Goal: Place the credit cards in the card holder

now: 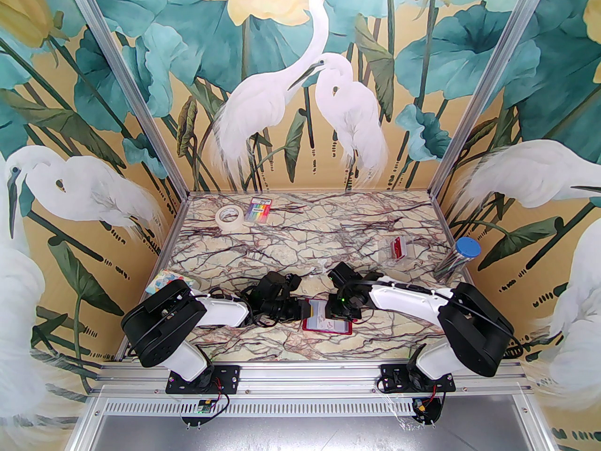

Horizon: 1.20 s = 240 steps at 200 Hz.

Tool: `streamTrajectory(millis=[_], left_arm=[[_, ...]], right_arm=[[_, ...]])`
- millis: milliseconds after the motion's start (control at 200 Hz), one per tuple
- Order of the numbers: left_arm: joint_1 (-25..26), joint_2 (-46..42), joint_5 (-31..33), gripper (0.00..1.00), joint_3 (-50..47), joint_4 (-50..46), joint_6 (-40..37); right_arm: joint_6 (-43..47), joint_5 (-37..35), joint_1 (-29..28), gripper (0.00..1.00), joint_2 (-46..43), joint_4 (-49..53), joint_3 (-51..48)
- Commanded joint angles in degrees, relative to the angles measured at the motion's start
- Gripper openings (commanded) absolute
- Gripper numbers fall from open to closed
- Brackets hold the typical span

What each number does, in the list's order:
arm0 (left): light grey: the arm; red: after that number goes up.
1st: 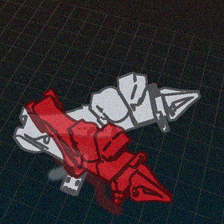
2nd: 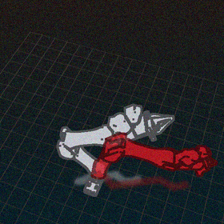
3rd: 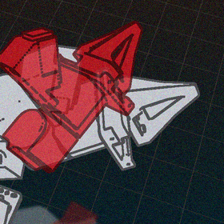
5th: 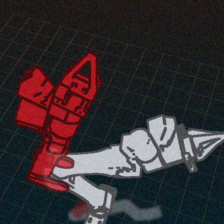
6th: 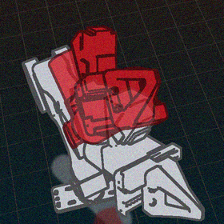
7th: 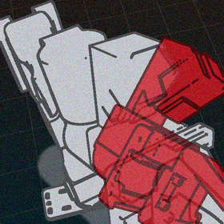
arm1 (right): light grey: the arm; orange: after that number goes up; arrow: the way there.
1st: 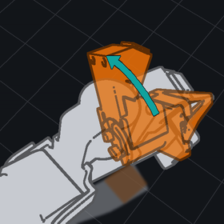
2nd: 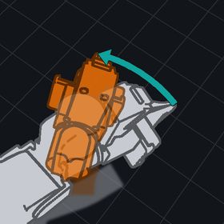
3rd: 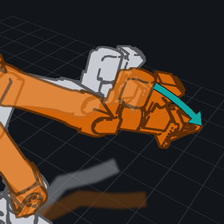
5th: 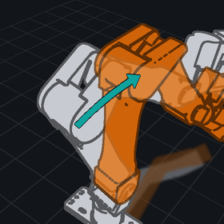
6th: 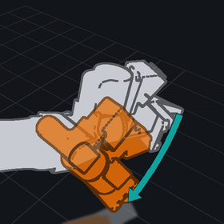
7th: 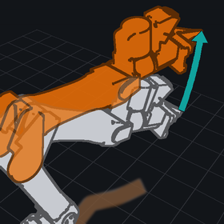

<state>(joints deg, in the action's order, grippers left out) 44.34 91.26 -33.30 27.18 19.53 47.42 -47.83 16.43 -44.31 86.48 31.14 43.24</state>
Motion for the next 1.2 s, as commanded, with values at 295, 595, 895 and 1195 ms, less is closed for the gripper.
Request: streamTrajectory(millis=[295,595,895,1195], left_arm=[[0.75,1.91,2.36,0.36,0.21,-0.41,-0.4],[0.77,1.99,2.36,0.36,0.12,-0.36,-0.4],[0.82,1.98,2.27,0.36,0.12,-0.28,-0.45],[0.77,1.9,2.35,0.36,0.17,-0.3,-0.4]], right_arm=[[0.1,-0.78,-1.03,0.26,1.41,0.24,1.73],[0.08,-0.95,-1.47,0.26,2.12,0.31,2.5],[0.07,-1.02,-1.74,0.25,2.64,0.54,3.01],[0.46,-1.14,-1.92,0.25,3.37,1.12,3.99]])
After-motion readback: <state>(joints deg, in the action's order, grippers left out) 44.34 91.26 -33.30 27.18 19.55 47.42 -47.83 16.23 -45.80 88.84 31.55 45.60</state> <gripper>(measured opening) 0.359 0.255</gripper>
